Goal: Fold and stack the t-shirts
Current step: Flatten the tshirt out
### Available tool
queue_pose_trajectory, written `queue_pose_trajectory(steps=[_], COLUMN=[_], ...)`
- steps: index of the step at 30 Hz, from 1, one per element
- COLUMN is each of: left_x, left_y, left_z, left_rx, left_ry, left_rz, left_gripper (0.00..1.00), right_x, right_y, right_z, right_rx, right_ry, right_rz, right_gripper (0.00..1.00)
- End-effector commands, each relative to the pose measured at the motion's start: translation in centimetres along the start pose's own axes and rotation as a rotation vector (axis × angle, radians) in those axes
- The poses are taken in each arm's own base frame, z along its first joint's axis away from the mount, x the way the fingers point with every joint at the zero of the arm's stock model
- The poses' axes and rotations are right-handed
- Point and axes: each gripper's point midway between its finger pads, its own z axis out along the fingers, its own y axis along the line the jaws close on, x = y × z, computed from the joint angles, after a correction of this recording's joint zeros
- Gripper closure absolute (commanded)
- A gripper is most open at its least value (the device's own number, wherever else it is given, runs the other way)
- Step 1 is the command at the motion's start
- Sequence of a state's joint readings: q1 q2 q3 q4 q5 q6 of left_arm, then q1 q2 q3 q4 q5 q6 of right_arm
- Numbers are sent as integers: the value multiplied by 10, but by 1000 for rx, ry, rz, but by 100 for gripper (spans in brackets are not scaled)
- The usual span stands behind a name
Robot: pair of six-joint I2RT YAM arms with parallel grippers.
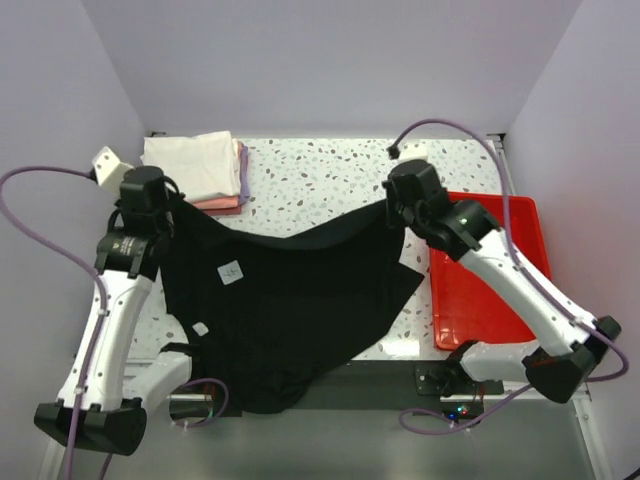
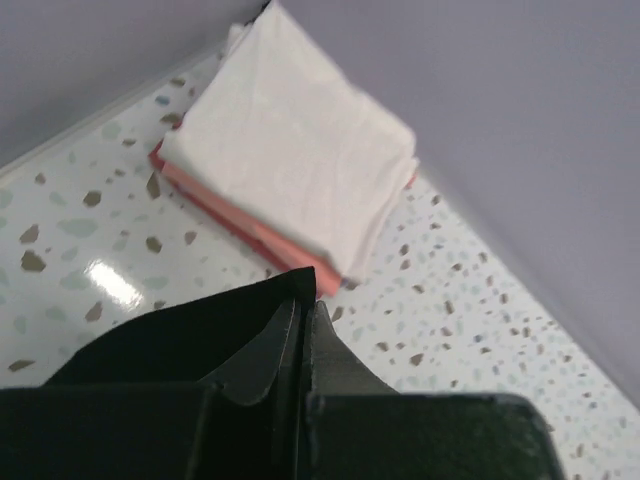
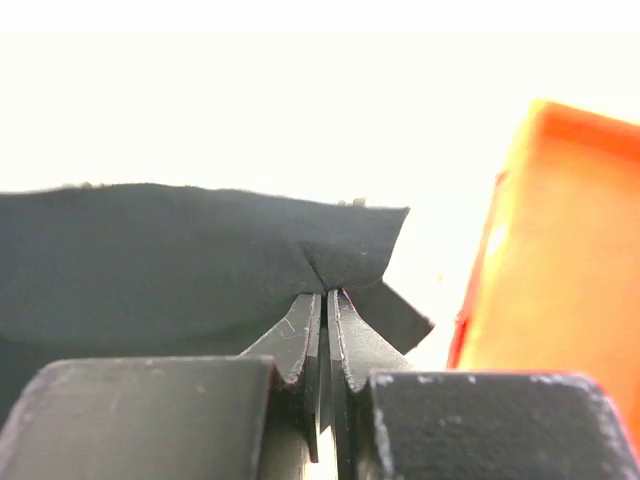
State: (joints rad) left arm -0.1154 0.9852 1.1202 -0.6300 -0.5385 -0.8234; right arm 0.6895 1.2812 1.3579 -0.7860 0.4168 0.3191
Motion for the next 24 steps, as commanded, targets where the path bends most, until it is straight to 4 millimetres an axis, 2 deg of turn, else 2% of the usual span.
queue_pose_trajectory(steps=[1, 2, 3, 4, 5, 6, 7, 8, 9, 10, 11, 12, 13, 14, 15, 17, 18, 20, 24], left_x=[-88, -99, -123, -134, -145, -168, -178, -187, -206, -214, -223, -240, -249, -257, -273, -287, -300, -316, -333], left_y=[-32, -37, -44, -45, -46, -48, -50, -53, -54, -55, -55, -54, -52, -51, -48, -44, -40, -35, -24], left_z=[-53, -63, -85, -95, -106, -129, -142, -155, -179, -192, -205, -229, -241, -254, -278, -303, -326, -353, -385], left_rx=[156, 189, 238, 257, 272, 319, 351, 393, 447, 476, 504, 537, 548, 567, 602, 639, 675, 706, 728], left_ry=[-203, -224, -277, -303, -330, -384, -411, -435, -490, -517, -539, -581, -609, -632, -684, -742, -794, -853, -934], left_rz=[-89, -87, -121, -122, -136, -170, -180, -170, -196, -183, -181, -197, -196, -198, -217, -205, -214, -206, -214], left_gripper=[100, 100, 100, 100, 100, 100, 100, 100, 100, 100, 100, 100, 100, 100, 100, 100, 100, 100, 100], right_x=[-62, -83, -91, -95, -108, -114, -117, -128, -131, -133, -140, -141, -139, -143, -144, -144, -143, -141, -140], right_y=[-32, -39, -43, -52, -58, -65, -70, -73, -77, -80, -81, -83, -84, -89, -87, -91, -88, -89, -85], right_z=[-66, -91, -103, -115, -135, -152, -164, -185, -202, -213, -234, -247, -254, -271, -278, -299, -306, -324, -348], right_rx=[46, 36, 34, 53, 47, 41, 36, 4, -18, -32, -80, -102, -116, -136, -164, -199, -238, -282, -370], right_ry=[-203, -274, -304, -325, -376, -415, -434, -485, -523, -538, -587, -610, -611, -648, -656, -691, -700, -733, -784], right_rz=[2, 30, 35, 30, 50, 65, 57, 76, 85, 77, 89, 89, 79, 92, 86, 91, 82, 84, 78], right_gripper=[100, 100, 100, 100, 100, 100, 100, 100, 100, 100, 100, 100, 100, 100, 100, 100, 100, 100, 100])
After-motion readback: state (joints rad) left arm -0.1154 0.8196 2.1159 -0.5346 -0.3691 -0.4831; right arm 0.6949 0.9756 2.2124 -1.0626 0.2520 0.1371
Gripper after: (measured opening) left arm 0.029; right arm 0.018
